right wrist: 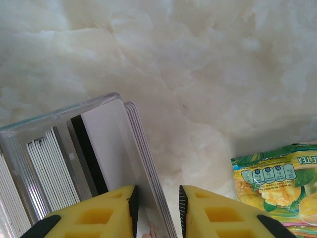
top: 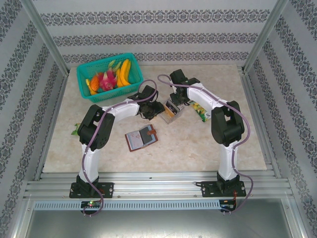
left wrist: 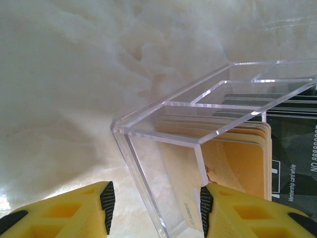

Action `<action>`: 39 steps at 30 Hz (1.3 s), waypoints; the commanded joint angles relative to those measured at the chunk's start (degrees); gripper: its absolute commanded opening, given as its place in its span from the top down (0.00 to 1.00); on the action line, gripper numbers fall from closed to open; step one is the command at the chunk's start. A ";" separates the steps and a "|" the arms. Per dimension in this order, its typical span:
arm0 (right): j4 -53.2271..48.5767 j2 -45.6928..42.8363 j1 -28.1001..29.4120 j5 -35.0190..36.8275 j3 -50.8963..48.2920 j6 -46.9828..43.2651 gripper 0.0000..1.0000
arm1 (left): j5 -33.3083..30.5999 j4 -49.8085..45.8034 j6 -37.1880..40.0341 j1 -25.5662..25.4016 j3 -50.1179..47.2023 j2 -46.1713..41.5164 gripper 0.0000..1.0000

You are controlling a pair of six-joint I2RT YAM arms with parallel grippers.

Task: Put the credit cards into the card holder

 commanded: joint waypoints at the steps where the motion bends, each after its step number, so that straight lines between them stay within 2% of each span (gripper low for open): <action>1: -0.20 -2.12 0.03 3.78 1.07 -0.54 0.71 | -1.14 -2.20 0.38 -0.58 -0.38 1.78 0.50; 13: -0.43 -2.27 0.33 4.14 1.57 -0.83 0.72 | -0.87 -2.10 0.49 -0.63 -0.41 2.00 0.50; 19: -0.73 -2.53 0.46 3.49 1.53 -0.90 0.82 | -0.92 -2.36 0.52 -0.59 -0.47 1.92 0.51; 23: -0.71 -3.10 0.86 3.24 1.55 -0.83 0.83 | -0.85 -2.36 0.56 -0.61 -0.59 1.93 0.50; 25: -0.91 -3.39 0.87 1.82 1.58 -1.01 0.91 | -0.78 -2.36 0.58 -0.62 -0.53 1.91 0.50; 28: -1.12 -3.66 1.07 1.69 1.67 -0.82 0.90 | -0.83 -2.45 0.67 -0.55 -0.47 1.83 0.51; 39: -1.35 -7.42 1.45 -8.44 -0.26 2.37 0.98 | -0.81 -1.67 1.71 -0.58 -0.98 0.43 0.51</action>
